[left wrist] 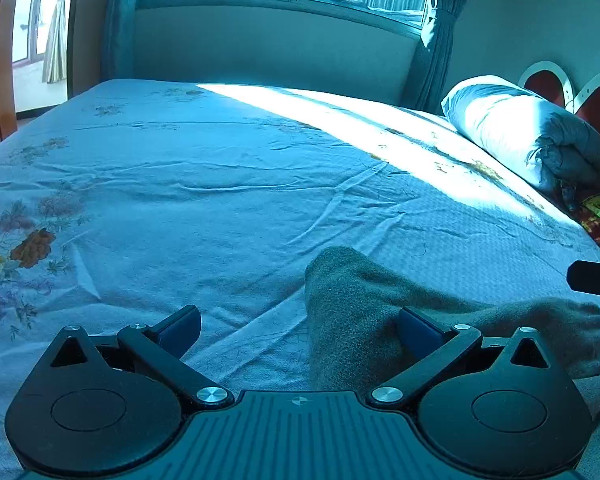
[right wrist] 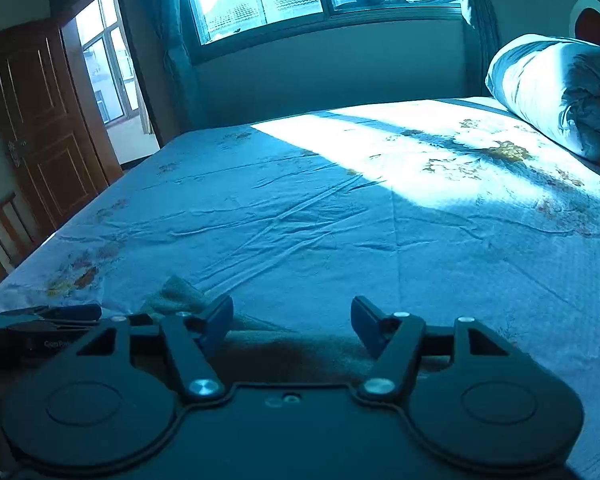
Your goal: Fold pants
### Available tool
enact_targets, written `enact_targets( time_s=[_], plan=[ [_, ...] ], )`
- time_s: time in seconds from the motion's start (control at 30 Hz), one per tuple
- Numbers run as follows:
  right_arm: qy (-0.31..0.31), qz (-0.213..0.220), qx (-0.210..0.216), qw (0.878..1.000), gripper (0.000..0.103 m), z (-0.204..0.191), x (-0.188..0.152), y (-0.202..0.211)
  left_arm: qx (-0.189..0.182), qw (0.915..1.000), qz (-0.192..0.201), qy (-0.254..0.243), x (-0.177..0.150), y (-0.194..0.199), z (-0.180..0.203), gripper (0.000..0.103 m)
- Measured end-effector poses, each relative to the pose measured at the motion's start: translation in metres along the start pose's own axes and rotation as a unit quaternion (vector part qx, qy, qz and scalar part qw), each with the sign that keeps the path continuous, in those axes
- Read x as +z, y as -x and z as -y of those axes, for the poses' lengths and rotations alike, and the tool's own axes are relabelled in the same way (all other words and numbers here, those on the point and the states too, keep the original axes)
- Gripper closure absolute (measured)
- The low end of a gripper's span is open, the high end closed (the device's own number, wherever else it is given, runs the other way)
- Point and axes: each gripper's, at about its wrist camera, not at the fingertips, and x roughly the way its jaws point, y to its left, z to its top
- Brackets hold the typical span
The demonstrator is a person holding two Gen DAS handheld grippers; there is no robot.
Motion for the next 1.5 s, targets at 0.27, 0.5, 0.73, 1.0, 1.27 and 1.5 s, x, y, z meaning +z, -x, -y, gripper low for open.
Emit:
enact_targets(
  time_s=[0.27,0.5,0.73,1.0,1.27,1.5],
  plan=[
    [0.057,-0.096,-0.058,0.992,0.050,-0.014,-0.022,-0.050,-0.008,0.9983,-0.058,0.002,-0.014,-0.031,-0.003,0.000],
    [-0.102,-0.002,-0.002,0.995,0.025,0.064,-0.029,0.041,-0.014,0.9982,-0.056,-0.014,-0.016,-0.001,-0.012,0.000],
    [-0.228,-0.019,0.017,0.973,0.025,0.120,-0.072,0.066,-0.022,0.9978,-0.062,0.013,-0.032,0.016,-0.025,0.000],
    [-0.269,-0.028,0.050,0.961,0.024,0.122,-0.095,0.068,-0.038,0.9969,-0.067,0.017,-0.045,0.032,-0.021,0.000],
    [-0.373,-0.033,0.116,0.920,0.020,0.149,-0.121,0.055,-0.209,0.9618,-0.106,0.141,-0.061,0.012,-0.049,0.000],
    [-0.386,-0.043,0.144,0.910,0.022,0.157,-0.125,0.041,-0.224,0.9539,-0.118,0.161,-0.062,-0.006,-0.055,0.000]
  ],
)
